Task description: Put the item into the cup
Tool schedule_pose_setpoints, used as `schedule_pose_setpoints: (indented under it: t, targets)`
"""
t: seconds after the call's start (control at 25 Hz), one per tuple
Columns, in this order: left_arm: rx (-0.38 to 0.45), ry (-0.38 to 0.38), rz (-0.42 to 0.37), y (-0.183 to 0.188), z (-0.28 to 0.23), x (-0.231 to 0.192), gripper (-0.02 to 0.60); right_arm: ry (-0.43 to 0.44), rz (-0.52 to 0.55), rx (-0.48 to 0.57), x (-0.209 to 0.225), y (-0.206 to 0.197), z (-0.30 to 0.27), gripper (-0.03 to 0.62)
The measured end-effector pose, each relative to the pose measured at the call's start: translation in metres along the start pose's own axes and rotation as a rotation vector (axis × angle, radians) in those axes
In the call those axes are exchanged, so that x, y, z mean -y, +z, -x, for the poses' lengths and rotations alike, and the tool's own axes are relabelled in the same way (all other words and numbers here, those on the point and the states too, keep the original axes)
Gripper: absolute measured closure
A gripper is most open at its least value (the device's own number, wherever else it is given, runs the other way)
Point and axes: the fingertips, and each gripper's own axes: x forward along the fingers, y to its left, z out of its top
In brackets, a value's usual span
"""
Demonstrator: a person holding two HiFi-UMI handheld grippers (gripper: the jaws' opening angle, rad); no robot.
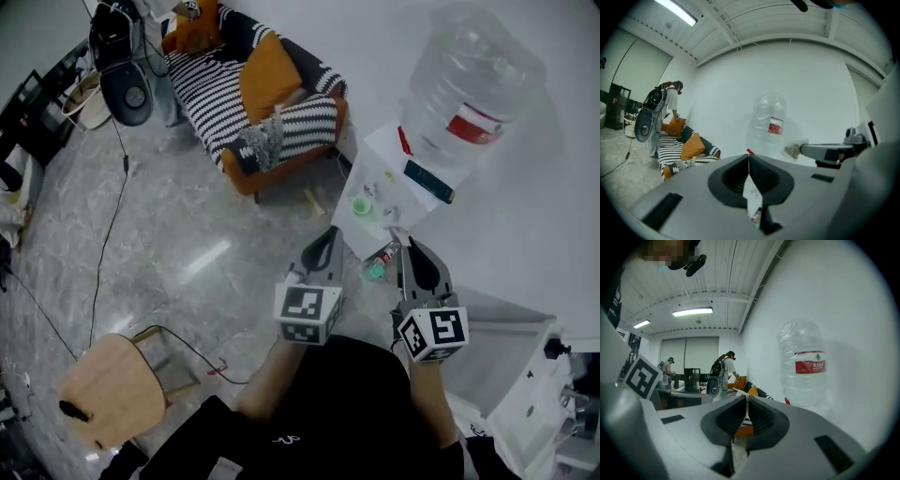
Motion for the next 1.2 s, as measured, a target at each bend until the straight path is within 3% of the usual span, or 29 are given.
schedule_pose_setpoints:
  t: [0.2,0.56,1.2]
  targets:
    - [-0.032,-0.035,0.014,-0.018,-0.001,0.011,0.569,-0.020,-0.006,-0.037,0.003,-0.015,0.011,0.569]
    - [-0.083,-0.004,0.010,-0.037,-0.009,0.003,0.569,-0.046,-0.051,-0.078,0.018,-0.040,0.022,0.569]
    - [-0.242,-0.049,-0.066,-0.093,-0.076,-0.002,0.569,-0.070,-0.123,-0.175,0.058,-0.098,-0.027,0.569]
